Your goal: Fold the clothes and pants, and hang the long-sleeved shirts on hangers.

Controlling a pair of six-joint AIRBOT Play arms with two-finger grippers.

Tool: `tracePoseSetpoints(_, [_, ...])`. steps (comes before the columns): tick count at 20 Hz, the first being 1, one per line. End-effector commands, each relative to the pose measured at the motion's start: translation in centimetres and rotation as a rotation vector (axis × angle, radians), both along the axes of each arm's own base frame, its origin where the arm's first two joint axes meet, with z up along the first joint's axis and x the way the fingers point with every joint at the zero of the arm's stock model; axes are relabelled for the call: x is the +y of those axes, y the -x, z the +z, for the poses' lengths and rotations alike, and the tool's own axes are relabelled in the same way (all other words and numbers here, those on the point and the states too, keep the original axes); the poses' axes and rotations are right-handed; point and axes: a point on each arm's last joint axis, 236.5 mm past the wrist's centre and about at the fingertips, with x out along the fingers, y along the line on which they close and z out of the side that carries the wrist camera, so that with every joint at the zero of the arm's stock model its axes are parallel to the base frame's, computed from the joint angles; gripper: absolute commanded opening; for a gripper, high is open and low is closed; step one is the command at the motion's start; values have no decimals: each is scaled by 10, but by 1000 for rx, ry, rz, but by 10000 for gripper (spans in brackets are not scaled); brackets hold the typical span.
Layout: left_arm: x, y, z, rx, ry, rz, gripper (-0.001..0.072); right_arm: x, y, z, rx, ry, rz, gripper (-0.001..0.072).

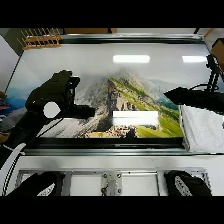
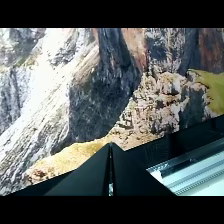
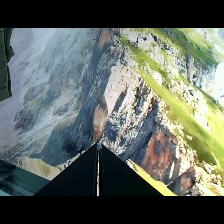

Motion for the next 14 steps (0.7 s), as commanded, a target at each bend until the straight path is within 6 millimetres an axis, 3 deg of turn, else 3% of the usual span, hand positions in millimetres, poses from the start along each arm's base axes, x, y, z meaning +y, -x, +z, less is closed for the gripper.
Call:
tracePoseSetpoints(1, [0,0,0,0,0,1,20,0,0,0,0,-1,1,35])
tracePoseSetpoints(11, [-3,-9,5,-37,21,15,20,0,0,0,0,-1,1,35])
tracePoseSetpoints(12, [0,-10,5,-50,3,3,146,0,0,0,0,-1,1,35])
tracePoseSetpoints(13, [9,-16,5,-89,-49,-29,644,0,0,0,0,-1,1,35])
tracePoseSetpoints(14, [26,-27,7,-134,-128,-40,701,0,0,0,0,-1,1,35])
